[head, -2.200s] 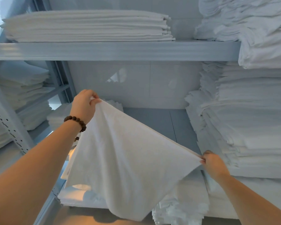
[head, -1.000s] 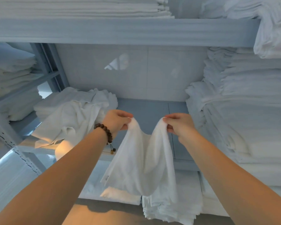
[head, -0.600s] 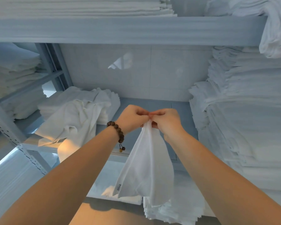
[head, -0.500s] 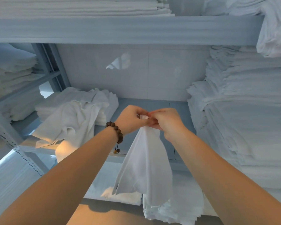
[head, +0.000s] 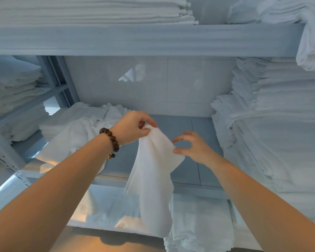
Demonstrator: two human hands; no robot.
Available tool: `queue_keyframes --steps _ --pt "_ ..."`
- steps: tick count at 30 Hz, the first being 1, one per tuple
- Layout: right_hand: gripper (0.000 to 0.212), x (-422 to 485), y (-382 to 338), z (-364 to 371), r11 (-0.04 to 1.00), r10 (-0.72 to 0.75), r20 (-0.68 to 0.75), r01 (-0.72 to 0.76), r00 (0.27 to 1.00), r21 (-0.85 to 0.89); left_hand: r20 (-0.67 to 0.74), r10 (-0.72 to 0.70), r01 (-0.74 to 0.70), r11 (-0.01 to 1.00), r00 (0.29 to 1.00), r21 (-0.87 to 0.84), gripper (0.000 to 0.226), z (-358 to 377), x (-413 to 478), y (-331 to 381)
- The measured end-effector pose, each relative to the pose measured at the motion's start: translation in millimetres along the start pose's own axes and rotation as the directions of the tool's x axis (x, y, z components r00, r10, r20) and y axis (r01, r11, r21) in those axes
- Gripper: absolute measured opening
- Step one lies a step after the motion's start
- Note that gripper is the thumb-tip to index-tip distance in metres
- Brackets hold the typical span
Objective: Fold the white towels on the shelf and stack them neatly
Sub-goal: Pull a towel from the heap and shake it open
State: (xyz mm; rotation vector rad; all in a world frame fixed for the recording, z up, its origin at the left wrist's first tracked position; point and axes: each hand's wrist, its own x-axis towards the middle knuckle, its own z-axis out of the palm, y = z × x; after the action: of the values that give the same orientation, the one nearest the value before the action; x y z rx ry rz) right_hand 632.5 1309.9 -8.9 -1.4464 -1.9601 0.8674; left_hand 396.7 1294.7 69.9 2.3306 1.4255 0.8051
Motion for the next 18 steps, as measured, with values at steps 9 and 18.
queue_keyframes --steps 9,18 --pt "0.036 12 41 40 0.984 0.05 0.168 -0.019 0.985 -0.178 -0.068 0.053 -0.051 0.998 0.996 0.027 0.026 -32 -12 -15" --pt "0.019 24 23 18 0.999 -0.004 -0.081 0.008 0.997 0.05 -0.131 -0.002 0.044 0.945 0.991 0.324 0.013 -49 -38 -73"
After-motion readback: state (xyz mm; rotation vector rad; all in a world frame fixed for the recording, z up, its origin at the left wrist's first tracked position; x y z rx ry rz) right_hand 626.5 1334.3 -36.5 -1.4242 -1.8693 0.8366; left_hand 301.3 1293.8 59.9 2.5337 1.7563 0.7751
